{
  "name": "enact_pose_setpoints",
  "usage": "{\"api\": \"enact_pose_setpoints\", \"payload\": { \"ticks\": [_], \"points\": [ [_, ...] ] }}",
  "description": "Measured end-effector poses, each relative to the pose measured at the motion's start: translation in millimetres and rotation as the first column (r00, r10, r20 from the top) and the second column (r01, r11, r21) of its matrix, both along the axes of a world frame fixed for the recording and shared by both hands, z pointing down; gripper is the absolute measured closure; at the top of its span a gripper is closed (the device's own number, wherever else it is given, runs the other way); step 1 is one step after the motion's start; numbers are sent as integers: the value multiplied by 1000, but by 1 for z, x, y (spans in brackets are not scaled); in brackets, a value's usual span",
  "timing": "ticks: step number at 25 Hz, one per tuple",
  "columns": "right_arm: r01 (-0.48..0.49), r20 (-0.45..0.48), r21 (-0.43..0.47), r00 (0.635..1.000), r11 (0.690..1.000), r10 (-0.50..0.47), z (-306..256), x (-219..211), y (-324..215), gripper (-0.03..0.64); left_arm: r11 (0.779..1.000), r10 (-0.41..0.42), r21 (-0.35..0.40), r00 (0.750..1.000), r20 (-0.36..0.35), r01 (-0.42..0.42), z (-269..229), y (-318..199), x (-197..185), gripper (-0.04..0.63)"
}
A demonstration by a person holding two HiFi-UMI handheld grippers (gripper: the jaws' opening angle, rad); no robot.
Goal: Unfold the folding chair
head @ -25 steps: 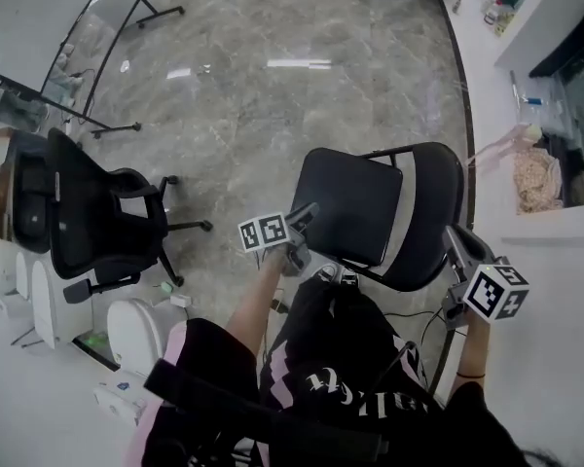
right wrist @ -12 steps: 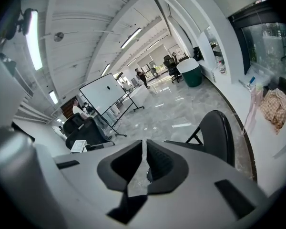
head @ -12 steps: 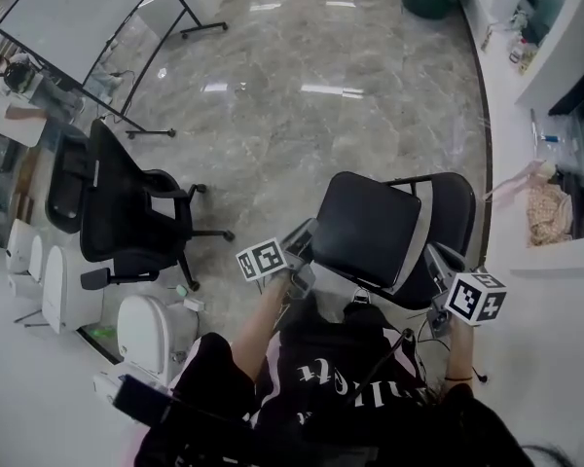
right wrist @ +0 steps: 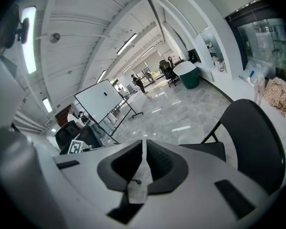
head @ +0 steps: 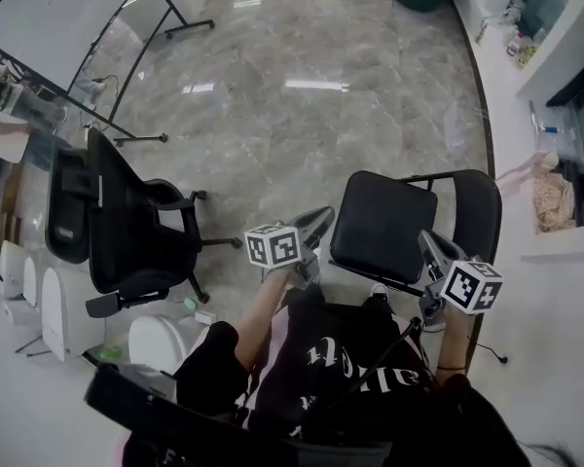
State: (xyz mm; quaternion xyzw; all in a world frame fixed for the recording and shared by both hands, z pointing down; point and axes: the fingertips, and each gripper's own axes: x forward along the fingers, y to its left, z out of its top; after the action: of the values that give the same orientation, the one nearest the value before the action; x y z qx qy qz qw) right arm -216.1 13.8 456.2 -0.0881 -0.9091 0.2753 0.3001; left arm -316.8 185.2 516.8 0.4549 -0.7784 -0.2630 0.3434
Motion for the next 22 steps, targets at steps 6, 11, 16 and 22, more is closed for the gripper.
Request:
{"api": "enact_pose_setpoints", "payload": {
  "ticks": [6,11,16,22],
  "points": [
    [-158,-2,3,987,987,158,0,-16,75,577,953,297,-84,951,88,-290,-11,35,-11,592],
    [-249,6,21,969,968,249,-5,-4,122,577,877,475,-121,875,91,-464,-6,52,5,592],
    [-316,-21,60,948,947,318,-6,31,143,578,835,549,-80,834,62,-544,-4,52,33,592],
    [-430,-33,79,901,899,433,-8,84,151,578,762,648,-54,761,40,-646,-2,46,83,592]
  ]
}}
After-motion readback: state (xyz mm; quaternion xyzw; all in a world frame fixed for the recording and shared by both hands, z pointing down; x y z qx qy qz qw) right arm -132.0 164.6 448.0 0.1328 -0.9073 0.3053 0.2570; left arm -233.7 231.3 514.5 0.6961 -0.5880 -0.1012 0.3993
